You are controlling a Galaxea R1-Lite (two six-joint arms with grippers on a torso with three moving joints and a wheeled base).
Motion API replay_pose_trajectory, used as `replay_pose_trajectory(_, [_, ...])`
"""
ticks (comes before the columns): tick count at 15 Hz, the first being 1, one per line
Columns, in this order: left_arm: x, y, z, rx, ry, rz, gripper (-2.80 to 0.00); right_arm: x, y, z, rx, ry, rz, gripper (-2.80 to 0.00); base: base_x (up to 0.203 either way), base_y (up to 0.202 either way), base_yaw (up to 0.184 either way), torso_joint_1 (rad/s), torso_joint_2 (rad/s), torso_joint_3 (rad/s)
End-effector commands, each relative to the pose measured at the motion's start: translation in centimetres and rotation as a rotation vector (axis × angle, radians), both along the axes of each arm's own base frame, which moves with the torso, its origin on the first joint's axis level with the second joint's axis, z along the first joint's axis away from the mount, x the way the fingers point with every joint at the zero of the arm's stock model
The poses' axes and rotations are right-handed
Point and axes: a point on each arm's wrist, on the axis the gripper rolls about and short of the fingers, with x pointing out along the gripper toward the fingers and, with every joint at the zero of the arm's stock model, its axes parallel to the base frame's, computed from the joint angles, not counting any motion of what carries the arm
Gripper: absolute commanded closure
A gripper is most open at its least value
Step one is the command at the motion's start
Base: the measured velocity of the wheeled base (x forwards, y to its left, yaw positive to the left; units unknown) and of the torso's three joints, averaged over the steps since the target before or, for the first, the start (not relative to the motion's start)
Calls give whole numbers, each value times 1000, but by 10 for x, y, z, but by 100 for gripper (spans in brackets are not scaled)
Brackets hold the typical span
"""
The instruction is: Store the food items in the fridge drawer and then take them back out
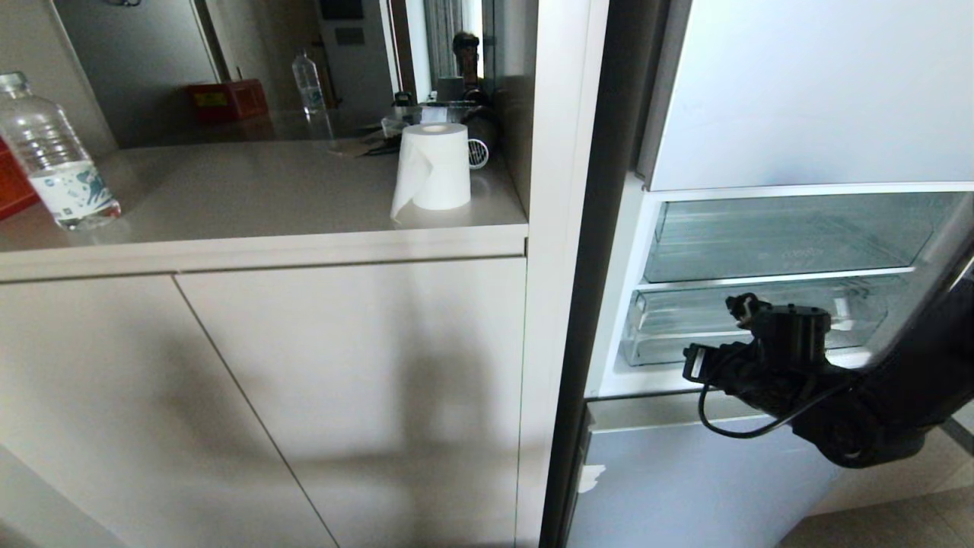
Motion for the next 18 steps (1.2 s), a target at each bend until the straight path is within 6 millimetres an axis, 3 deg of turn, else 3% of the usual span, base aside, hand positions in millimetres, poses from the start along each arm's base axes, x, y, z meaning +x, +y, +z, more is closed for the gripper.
replay_pose_trajectory(1, [0, 0, 0, 0, 1, 0, 0, 12, 2, -7, 4, -7, -2, 0, 0, 0, 0, 0, 0, 0])
replay_pose_trajectory(6, [0, 0, 0, 0, 1, 0, 0, 22, 3, 3, 69, -48, -24, 0, 0, 0, 0, 0, 0, 0])
replay_pose_trajectory(9, [0, 0, 0, 0, 1, 0, 0, -3, 0, 13, 75, -27, -27, 0, 0, 0, 0, 0, 0, 0])
replay_pose_trajectory(13, [0, 0, 0, 0, 1, 0, 0, -88, -11, 79, 84, -148, 5, 0, 0, 0, 0, 0, 0, 0])
replay_pose_trajectory(16, [0, 0, 0, 0, 1, 0, 0, -184, -25, 114, -5, -236, 33, 0, 0, 0, 0, 0, 0, 0])
replay_pose_trajectory(18, [0, 0, 0, 0, 1, 0, 0, -258, -35, 119, -74, -316, 47, 0, 0, 0, 0, 0, 0, 0])
